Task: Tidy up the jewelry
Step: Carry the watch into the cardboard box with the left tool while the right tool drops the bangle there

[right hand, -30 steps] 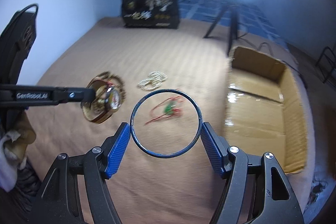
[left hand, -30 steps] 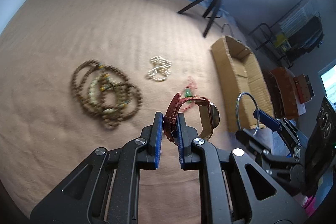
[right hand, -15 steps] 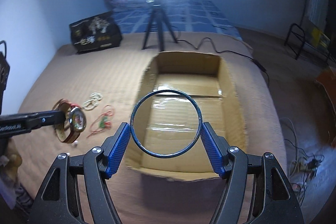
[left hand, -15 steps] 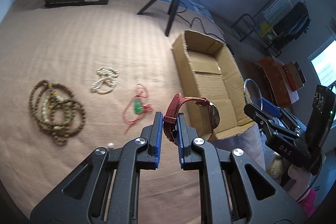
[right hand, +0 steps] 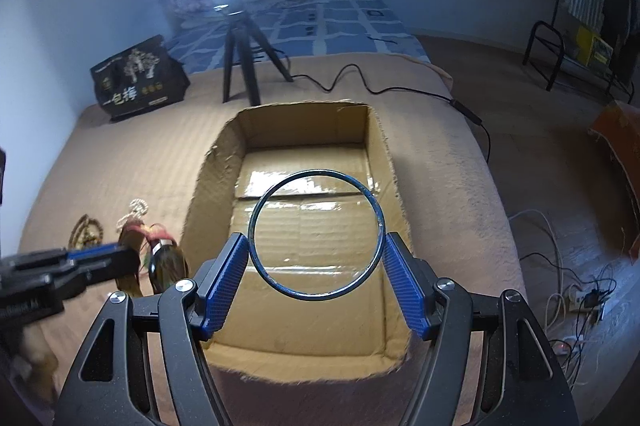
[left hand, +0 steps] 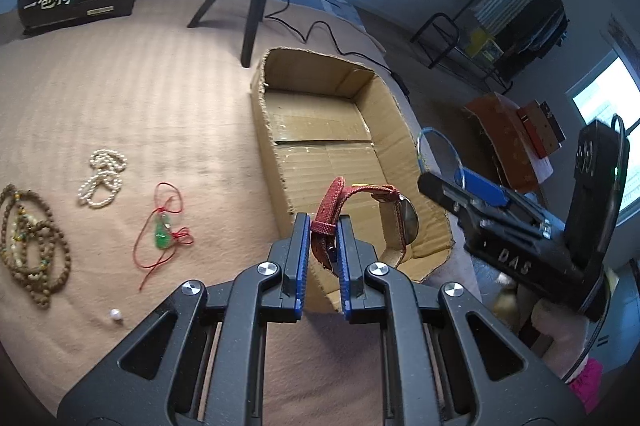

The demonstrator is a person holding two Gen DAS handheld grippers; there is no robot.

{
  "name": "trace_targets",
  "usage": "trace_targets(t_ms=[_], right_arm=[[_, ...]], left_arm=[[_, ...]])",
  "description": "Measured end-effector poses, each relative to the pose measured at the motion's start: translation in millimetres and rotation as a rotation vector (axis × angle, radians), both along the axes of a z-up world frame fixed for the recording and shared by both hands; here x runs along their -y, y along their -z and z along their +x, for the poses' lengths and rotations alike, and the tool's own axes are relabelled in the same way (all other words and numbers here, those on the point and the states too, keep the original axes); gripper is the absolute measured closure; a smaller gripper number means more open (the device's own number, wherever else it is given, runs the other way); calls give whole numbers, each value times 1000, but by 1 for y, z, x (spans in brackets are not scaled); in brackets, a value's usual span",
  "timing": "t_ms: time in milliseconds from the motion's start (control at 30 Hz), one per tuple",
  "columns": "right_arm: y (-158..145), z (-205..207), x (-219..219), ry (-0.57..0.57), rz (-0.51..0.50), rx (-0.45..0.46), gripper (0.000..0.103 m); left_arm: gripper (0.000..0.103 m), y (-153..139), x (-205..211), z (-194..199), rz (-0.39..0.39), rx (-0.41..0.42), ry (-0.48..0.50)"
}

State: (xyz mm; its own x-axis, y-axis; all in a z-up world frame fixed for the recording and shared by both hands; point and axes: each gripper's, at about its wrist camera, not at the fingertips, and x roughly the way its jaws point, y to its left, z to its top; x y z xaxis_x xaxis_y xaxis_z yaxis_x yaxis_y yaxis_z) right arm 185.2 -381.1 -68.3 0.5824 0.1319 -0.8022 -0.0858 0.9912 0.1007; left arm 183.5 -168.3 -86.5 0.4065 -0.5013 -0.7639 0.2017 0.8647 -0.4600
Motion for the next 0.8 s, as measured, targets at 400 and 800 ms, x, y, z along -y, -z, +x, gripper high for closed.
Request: trace_targets(t_ms=[400, 800], right_arm=[[6, 12, 6, 27, 50, -19, 34], [6, 12, 7, 51, 37, -22, 31]], left_arm=[[92, 14, 20, 7, -7, -24, 45], [78, 16, 18, 8, 5, -35, 55]])
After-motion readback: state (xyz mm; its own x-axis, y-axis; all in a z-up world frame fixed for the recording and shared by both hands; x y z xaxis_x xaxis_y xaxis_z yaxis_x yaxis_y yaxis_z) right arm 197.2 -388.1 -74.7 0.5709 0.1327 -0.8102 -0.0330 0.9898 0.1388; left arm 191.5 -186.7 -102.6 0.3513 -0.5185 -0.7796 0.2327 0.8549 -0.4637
